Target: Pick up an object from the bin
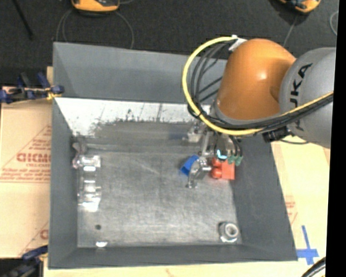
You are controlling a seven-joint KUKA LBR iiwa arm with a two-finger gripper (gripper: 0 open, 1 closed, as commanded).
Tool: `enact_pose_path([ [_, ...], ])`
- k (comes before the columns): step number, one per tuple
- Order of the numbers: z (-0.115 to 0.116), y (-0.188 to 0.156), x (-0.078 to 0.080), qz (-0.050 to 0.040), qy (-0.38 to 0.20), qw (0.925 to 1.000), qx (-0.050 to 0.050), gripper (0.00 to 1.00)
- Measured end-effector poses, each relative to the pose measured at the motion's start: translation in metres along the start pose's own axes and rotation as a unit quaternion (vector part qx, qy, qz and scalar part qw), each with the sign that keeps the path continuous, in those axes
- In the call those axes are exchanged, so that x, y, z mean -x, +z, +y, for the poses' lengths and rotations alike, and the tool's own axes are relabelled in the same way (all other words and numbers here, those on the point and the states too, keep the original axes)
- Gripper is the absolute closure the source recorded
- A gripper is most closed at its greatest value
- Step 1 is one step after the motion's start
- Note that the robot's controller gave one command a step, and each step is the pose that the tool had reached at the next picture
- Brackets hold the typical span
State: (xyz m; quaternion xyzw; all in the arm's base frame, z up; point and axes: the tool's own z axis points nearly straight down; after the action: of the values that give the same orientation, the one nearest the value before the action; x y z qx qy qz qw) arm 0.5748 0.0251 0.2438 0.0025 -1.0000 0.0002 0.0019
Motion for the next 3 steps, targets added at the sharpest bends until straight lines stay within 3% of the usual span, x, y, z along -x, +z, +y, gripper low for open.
enact_pose_path([
  [1, -0.056, 0.062, 0.048, -0.0036, -0.016, 0.9999, -0.001, 0.0],
  [2, -0.075, 0.17, 0.059, -0.0065, -0.139, 0.9903, 0.0, 0.0],
  [3, -0.075, 0.166, 0.062, -0.0124, -0.138, 0.9904, -0.001, 1.0],
])
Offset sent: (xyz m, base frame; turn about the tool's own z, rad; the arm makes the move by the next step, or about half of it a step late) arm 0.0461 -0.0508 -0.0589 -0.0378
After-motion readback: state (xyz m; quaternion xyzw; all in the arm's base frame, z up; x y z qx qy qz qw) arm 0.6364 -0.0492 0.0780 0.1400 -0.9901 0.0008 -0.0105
